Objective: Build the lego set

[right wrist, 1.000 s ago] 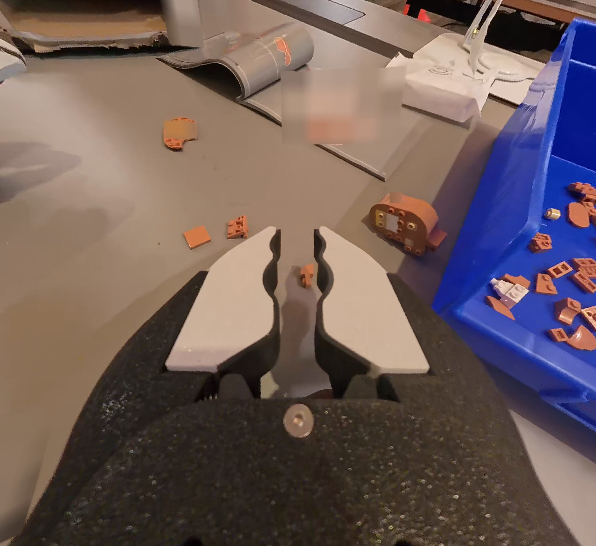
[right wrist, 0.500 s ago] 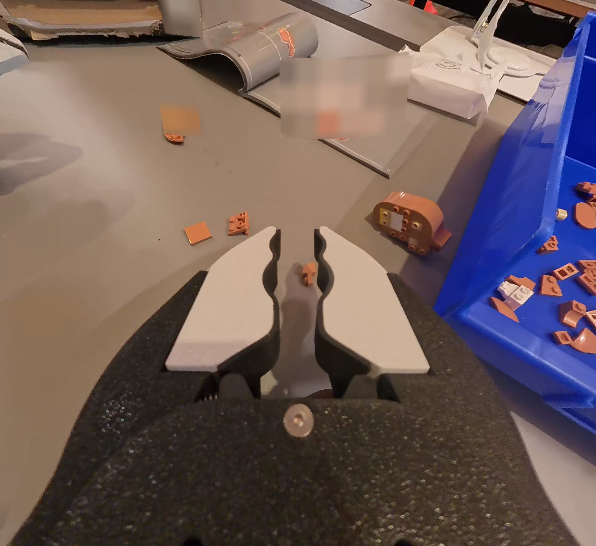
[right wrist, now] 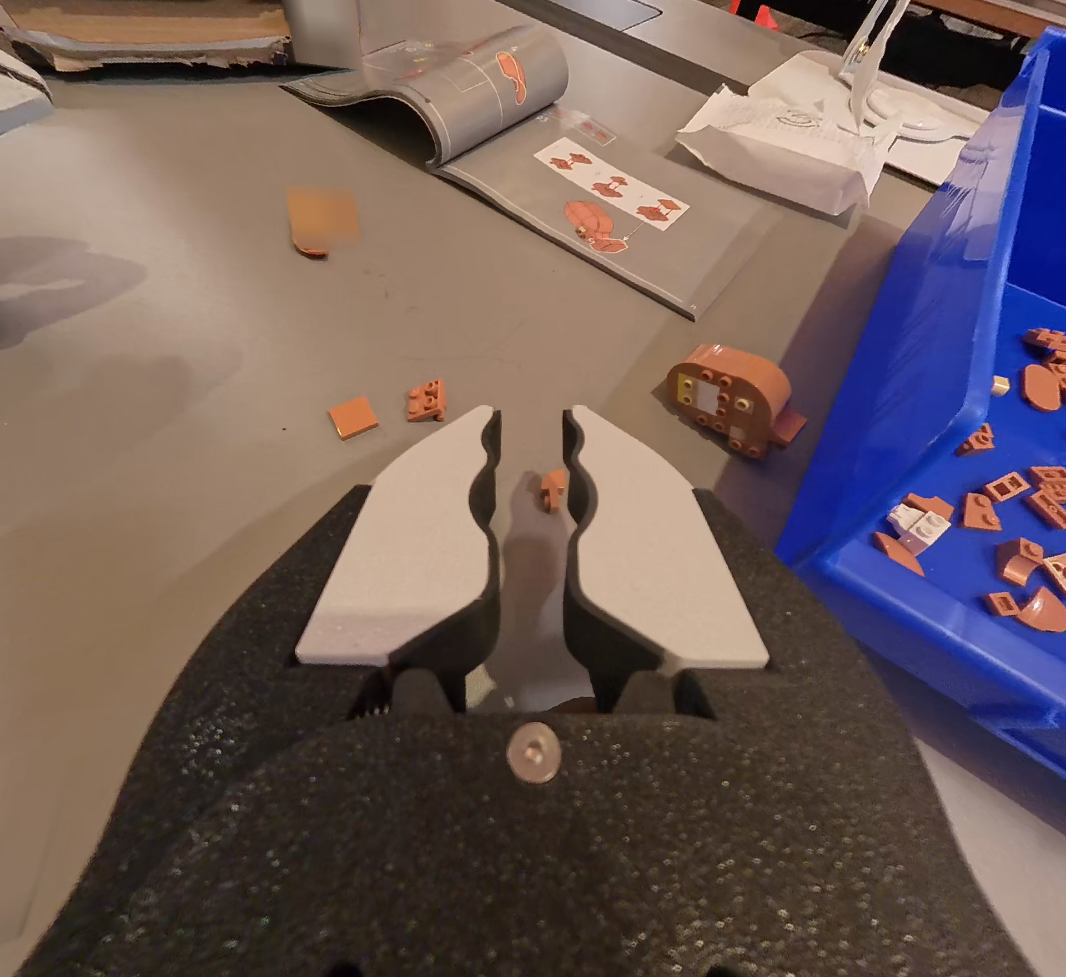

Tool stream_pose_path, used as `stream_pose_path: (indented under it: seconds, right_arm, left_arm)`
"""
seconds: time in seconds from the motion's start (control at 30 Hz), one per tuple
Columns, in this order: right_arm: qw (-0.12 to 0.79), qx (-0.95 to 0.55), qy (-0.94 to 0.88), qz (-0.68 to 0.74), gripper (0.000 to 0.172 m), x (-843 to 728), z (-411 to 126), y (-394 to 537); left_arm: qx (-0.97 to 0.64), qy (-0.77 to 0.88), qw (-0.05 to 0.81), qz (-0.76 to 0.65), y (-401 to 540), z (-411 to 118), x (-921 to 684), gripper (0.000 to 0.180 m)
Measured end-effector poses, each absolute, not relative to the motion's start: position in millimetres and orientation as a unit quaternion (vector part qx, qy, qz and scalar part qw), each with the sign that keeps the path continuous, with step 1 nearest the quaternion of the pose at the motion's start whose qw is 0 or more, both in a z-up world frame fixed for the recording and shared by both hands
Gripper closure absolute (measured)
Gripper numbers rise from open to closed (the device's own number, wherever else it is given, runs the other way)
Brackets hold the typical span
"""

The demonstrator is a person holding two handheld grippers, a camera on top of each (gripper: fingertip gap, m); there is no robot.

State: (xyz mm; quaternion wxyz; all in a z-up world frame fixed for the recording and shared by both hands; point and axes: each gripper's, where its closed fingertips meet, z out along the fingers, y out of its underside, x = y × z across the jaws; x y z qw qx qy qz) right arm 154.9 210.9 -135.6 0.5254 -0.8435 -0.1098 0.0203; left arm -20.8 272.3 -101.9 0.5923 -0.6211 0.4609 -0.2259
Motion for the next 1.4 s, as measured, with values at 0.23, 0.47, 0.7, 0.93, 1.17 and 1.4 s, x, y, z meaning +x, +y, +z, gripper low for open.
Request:
stream_pose_path:
  seconds: [0.23, 0.47, 0.7, 0.93, 1.17, 1.4]
  right_arm:
    - [0.524, -0.844, -0.110, 0.023, 0.152, 154.7, -136.1, 210.5]
    - [0.523, -0.845, -0.111, 0.022, 0.152, 154.3, -136.5, 210.6]
    - [0.522, -0.845, -0.116, 0.019, 0.152, 153.2, -136.6, 210.5]
    - [0.517, -0.847, -0.120, 0.018, 0.152, 152.1, -138.5, 210.9]
    - [0.517, -0.849, -0.108, 0.030, 0.152, 154.7, -138.1, 211.1]
    - [0.514, -0.849, -0.117, 0.033, 0.152, 151.6, -138.8, 210.8]
  left_arm:
    - [-0.621, 0.462, 0.592, -0.223, 272.4, -102.6, -20.4, 0.180]
    - [-0.621, 0.462, 0.593, -0.222, 272.3, -102.5, -20.4, 0.180]
    - [-0.618, 0.460, 0.599, -0.218, 272.0, -101.3, -21.1, 0.180]
    - [-0.623, 0.464, 0.592, -0.215, 272.9, -103.8, -20.0, 0.180]
    - [-0.632, 0.461, 0.581, -0.225, 274.9, -105.6, -19.9, 0.180]
    - [-0.639, 0.454, 0.573, -0.242, 276.3, -105.3, -20.8, 0.180]
